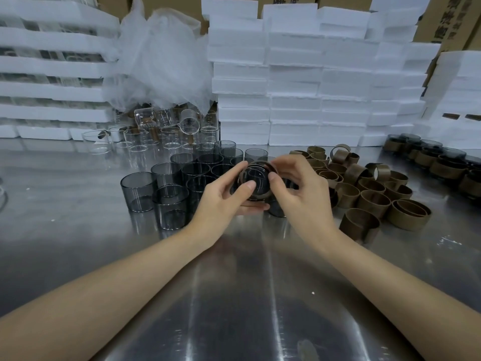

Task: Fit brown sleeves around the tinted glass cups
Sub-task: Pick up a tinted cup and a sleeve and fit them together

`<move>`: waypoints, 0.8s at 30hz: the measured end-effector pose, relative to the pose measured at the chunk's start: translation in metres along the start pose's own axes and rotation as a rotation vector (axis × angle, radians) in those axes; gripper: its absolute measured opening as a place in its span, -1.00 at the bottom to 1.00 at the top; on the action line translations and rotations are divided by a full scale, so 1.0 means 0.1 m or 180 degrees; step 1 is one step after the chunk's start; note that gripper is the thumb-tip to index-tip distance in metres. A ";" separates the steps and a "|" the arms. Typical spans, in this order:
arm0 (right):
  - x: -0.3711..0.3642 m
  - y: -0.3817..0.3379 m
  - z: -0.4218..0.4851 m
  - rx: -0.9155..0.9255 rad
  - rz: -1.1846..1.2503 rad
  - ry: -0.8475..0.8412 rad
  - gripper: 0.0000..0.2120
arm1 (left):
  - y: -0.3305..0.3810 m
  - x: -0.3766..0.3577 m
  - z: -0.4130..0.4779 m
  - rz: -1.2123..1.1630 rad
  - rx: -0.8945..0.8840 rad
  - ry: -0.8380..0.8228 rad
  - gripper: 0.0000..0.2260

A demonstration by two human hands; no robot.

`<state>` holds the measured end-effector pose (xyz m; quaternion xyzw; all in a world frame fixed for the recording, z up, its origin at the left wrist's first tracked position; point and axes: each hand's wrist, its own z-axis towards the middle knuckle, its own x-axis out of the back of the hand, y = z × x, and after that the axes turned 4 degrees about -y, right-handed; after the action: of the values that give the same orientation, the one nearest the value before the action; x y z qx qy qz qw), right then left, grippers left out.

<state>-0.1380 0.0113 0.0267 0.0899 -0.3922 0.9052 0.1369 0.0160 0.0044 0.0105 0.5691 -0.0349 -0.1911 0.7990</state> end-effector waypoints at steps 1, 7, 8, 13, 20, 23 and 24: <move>0.01 0.00 0.01 0.0002 -0.0013 0.0030 -0.86 | 0.00 0.00 0.00 0.0005 0.0025 0.0006 -0.43; 0.06 -0.02 0.04 -0.0071 0.0074 0.0069 -0.90 | -0.03 0.03 0.01 0.0083 0.0014 -0.0085 -0.66; 0.06 -0.02 0.04 -0.0088 0.0104 0.0039 -0.88 | -0.03 0.04 0.01 0.0079 0.0008 -0.0099 -0.68; 0.09 0.00 0.06 0.0020 -0.0146 -0.0165 -0.84 | -0.03 0.04 0.00 0.0088 0.0026 -0.0096 -0.63; 0.14 0.07 0.10 0.0282 -0.0443 -0.0385 -0.81 | -0.01 0.04 0.00 0.0183 0.0096 -0.0055 -0.57; 0.14 0.11 0.10 0.0250 -0.0344 -0.0354 -0.79 | 0.01 0.02 -0.02 0.0225 0.0142 0.0022 -0.54; 0.14 0.13 0.10 0.0245 -0.0298 -0.0352 -0.78 | 0.01 0.01 -0.02 0.0225 0.0135 0.0057 -0.53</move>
<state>-0.1548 -0.0018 0.0286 0.1633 -0.3594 0.9059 0.1536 0.0180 0.0057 0.0106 0.5860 -0.0519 -0.1569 0.7933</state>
